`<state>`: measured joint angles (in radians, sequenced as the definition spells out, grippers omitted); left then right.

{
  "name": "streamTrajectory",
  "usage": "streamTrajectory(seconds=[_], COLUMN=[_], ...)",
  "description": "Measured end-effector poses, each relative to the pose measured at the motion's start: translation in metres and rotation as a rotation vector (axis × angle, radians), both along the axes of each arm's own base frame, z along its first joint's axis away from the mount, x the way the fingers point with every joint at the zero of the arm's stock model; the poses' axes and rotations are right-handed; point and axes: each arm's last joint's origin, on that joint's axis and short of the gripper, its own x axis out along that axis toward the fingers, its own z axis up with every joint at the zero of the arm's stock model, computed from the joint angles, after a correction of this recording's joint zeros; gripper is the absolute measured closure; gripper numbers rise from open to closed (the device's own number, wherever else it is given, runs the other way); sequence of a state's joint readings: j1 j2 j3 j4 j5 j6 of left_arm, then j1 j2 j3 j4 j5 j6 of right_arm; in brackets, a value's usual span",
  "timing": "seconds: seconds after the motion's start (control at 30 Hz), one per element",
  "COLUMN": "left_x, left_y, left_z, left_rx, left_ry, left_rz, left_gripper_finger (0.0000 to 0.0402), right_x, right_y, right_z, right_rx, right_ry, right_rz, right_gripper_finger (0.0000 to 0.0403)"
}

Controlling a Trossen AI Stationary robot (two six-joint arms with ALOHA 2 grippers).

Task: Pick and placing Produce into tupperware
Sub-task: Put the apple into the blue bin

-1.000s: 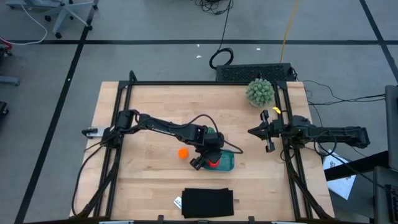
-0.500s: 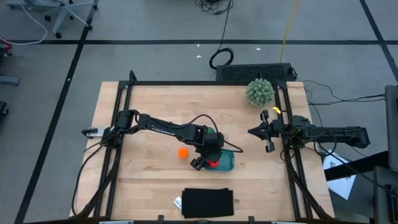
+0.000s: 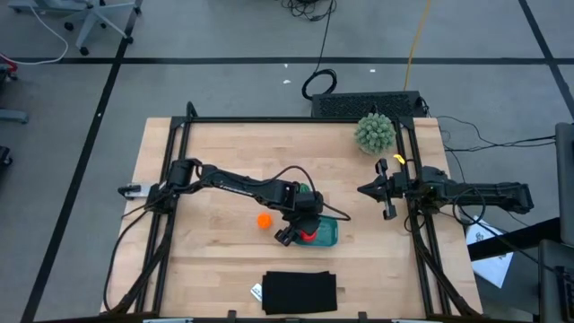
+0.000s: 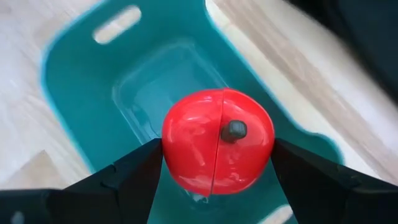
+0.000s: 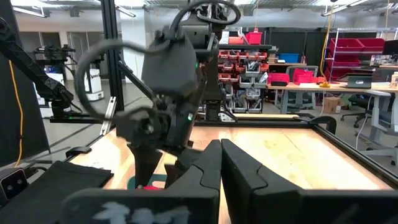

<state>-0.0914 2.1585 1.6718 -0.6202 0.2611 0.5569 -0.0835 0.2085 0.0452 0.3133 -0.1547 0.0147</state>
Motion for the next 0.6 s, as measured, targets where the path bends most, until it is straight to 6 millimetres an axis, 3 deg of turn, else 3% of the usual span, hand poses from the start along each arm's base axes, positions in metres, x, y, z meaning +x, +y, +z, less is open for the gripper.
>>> streamTrajectory(seconds=[0.23, 0.6], left_x=[0.005, 0.003], left_y=[-0.001, 0.000], left_z=[-0.021, -0.024], left_rx=[-0.009, 0.005], left_ry=[0.038, 0.058], left_rz=[0.010, 0.010], left_gripper_finger=[0.0105, 0.0105], right_x=[0.001, 0.003], right_y=[0.000, 0.000], right_z=[-0.002, -0.002], right_rx=[0.002, 0.002], right_ry=[0.022, 0.023], right_rz=[0.000, 0.000], right_gripper_finger=[0.0403, 0.0403])
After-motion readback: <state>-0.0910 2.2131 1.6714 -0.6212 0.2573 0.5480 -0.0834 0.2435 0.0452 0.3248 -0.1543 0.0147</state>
